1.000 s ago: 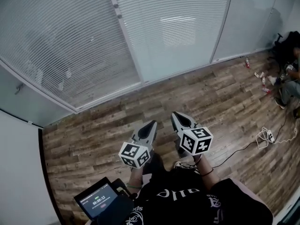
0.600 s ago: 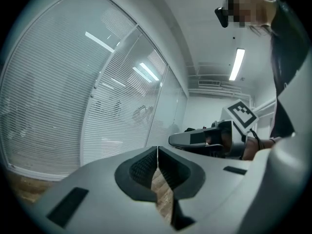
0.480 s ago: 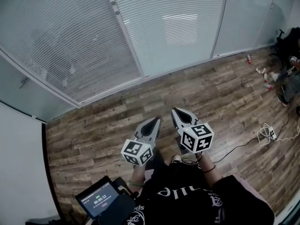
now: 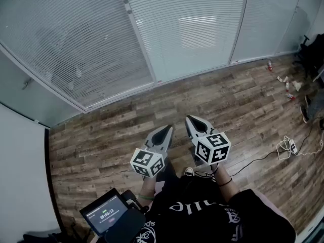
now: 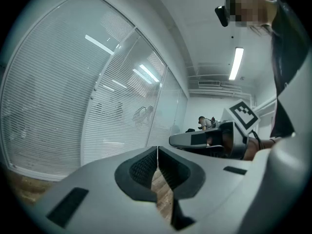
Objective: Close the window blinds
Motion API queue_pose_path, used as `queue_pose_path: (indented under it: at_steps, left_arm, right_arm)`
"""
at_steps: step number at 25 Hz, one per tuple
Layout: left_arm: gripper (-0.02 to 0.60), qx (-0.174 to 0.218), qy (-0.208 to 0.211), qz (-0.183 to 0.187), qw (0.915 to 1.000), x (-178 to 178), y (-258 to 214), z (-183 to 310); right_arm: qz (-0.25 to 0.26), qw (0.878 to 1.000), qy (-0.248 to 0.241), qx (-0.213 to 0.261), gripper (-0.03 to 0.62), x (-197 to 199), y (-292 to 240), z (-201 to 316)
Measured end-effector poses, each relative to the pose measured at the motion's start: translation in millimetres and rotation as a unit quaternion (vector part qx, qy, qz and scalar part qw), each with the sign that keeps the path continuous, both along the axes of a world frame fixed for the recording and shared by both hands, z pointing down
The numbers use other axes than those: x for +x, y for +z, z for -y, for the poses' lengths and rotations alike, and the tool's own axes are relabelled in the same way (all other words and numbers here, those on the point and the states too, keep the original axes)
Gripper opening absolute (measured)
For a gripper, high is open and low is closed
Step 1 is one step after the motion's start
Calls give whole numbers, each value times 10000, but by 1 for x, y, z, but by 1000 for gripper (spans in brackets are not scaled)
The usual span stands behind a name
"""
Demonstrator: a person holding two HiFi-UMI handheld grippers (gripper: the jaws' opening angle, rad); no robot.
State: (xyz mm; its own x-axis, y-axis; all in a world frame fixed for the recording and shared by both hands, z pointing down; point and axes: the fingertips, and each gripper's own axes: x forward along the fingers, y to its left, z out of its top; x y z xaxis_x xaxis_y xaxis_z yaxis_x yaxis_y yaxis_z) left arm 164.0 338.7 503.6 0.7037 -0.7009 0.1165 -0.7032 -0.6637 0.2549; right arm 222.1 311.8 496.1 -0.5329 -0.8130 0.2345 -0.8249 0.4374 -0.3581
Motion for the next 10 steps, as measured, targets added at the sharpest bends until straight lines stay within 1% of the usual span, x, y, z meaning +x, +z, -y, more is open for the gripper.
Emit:
queue_pose_path:
  at_steps: [10]
  left_arm:
    - [3,-30,-3,21,10000,4,1,8]
  right_arm:
    - [-9,10000,13,-36,17,5,2,7]
